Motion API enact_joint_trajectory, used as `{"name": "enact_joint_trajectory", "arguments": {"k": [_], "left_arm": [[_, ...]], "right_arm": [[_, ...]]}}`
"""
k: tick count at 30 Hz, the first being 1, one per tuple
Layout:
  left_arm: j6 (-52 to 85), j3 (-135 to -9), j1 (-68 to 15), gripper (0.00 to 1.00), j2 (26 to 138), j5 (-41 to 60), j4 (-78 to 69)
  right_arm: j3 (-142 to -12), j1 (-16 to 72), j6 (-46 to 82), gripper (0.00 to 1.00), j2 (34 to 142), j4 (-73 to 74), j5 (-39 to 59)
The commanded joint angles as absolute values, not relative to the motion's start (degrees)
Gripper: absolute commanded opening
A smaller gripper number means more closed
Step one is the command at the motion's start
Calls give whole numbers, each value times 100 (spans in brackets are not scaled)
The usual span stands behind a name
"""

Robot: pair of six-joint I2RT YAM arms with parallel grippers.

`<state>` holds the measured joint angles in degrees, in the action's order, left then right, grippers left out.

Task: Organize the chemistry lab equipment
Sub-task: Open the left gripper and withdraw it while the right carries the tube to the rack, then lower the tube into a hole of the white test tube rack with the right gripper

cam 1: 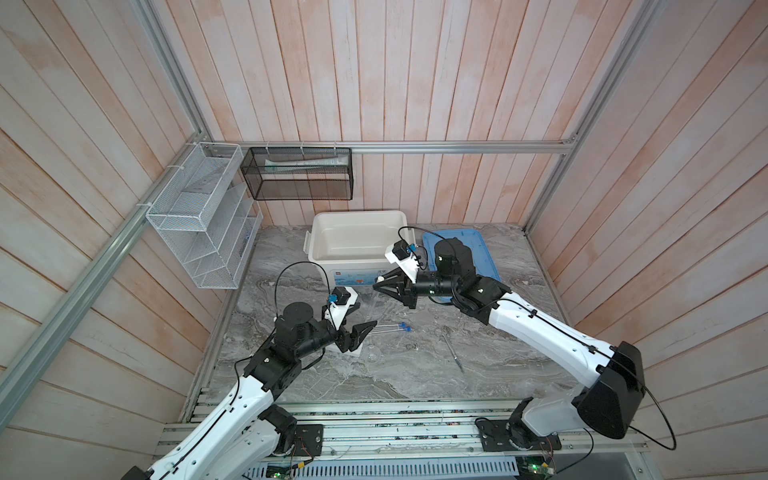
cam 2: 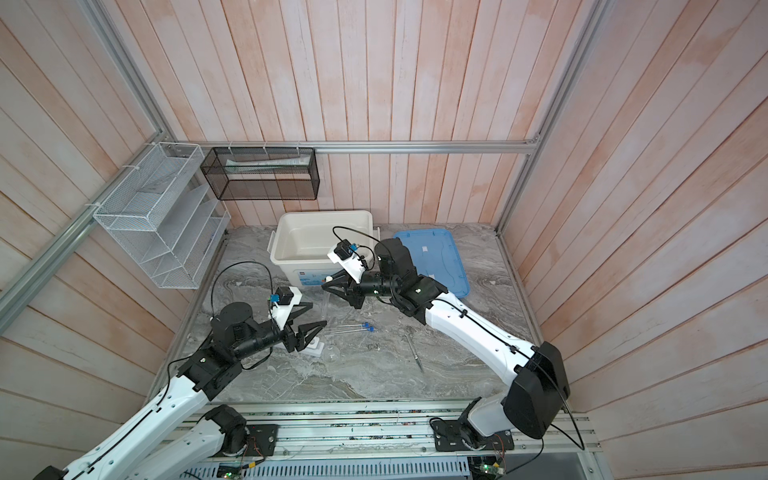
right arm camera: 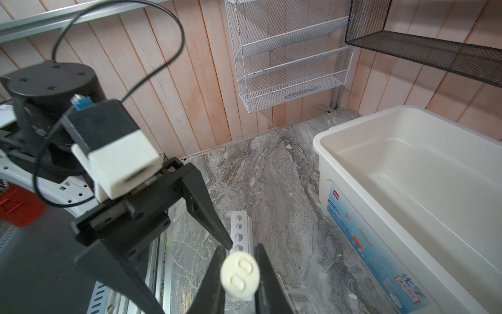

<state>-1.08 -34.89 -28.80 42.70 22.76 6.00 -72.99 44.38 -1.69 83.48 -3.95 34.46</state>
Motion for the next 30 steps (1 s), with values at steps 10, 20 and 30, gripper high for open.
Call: {"name": "enact_joint_trajectory", "arguments": {"k": [10,20,30], "left_arm": [[1397,-3493,-1340,90,3109,-2572,1223],[1359,-3318,-890,90,3002,-2295,1044],[1270,-3289,-871,91,3052,-2033,984]], "right_arm": [[-7758,5421,-116,1,9511,294,2503],[-8193,5826,-268,1,10386,582,2206],[-8415,5853,-355,1,10822,598,2191]]}}
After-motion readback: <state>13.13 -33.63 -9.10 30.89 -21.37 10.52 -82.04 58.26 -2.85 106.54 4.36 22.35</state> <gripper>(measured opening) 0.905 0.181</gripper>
